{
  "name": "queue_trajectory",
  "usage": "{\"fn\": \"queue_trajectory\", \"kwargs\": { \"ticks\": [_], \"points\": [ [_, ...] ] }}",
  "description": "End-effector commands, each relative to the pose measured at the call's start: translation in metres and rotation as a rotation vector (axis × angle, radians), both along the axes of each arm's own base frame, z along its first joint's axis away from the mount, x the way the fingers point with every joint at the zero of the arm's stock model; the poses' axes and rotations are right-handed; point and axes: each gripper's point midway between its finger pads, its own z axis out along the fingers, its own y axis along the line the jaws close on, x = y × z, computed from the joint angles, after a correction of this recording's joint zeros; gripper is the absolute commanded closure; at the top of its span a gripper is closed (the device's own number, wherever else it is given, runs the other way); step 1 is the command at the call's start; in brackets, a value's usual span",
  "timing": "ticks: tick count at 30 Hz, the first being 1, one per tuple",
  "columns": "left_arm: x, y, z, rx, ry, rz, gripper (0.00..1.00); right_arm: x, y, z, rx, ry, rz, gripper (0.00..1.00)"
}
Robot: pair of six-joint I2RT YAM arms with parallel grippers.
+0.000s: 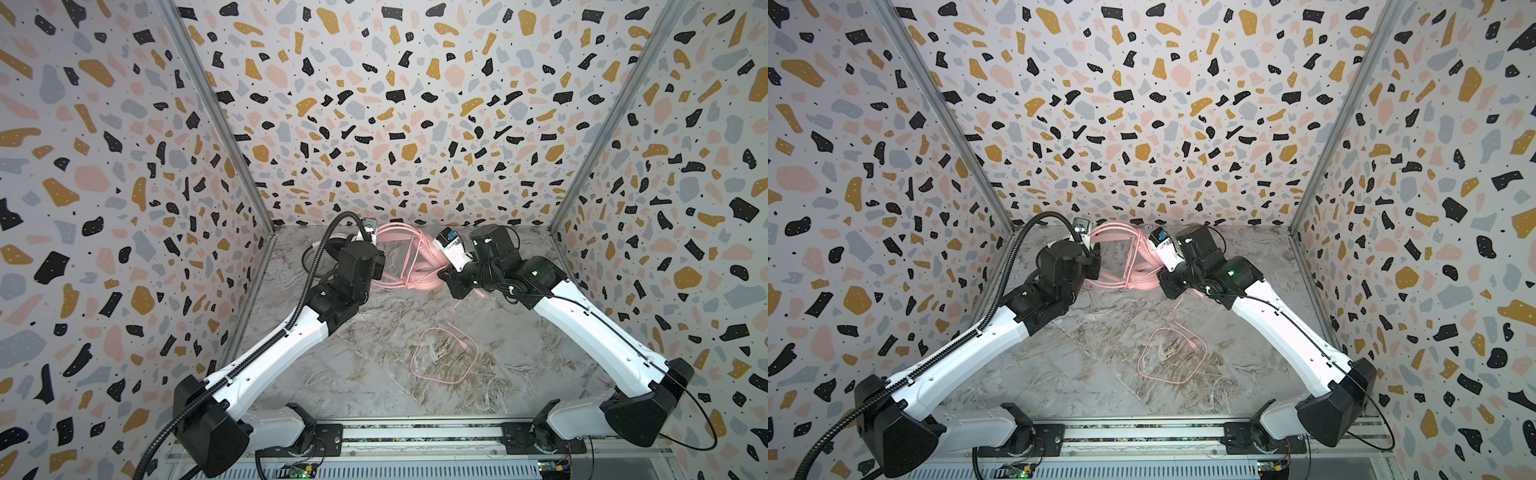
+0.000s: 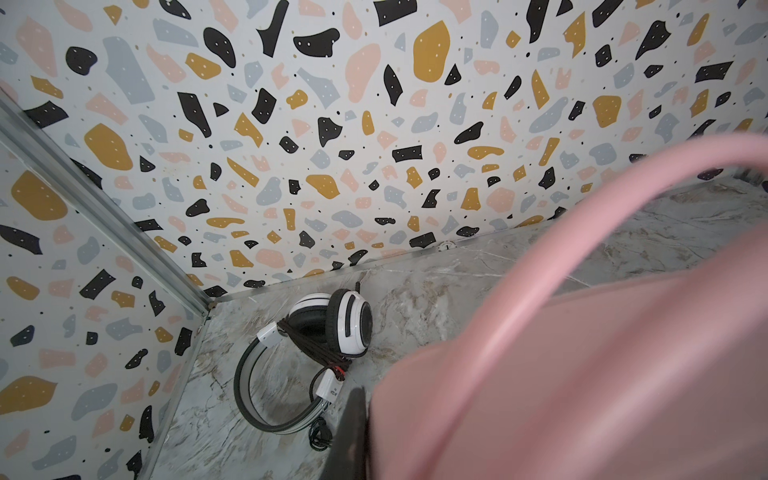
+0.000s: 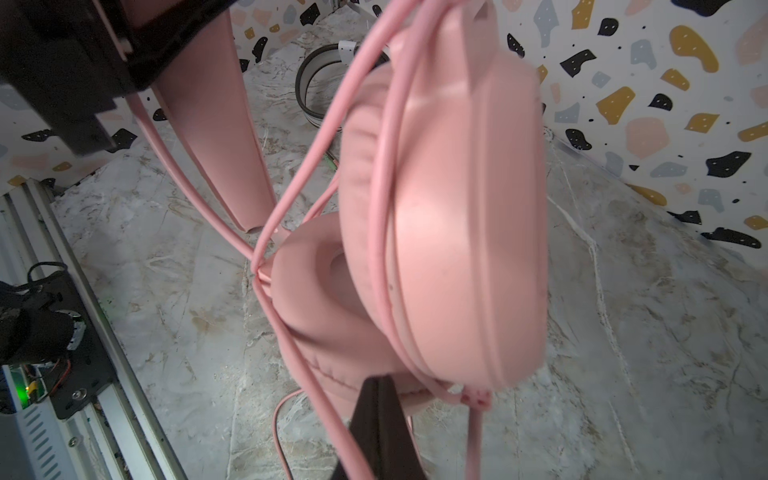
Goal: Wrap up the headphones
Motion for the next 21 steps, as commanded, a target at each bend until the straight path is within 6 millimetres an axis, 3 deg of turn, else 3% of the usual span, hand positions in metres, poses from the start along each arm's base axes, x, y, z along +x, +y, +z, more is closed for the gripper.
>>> {"fn": "queue_trajectory", "kwargs": {
  "ticks": [1,6,21],
  "points": [
    [-0.015,0.059,-0.065,0.408,0.233,0.112,1.00,0.015,-0.057,0.115,0.121,-0.323,-0.236,0.96],
    [-0.015,0.069,-0.069,0.439,0.242,0.143,1.00,0.017,-0.073,0.131,0.109,-0.371,-0.304,0.95],
    [-0.014,0.091,-0.054,0.375,0.218,0.203,1.00,0.016,-0.086,0.130,0.122,-0.379,-0.354,0.95]
  ]
}}
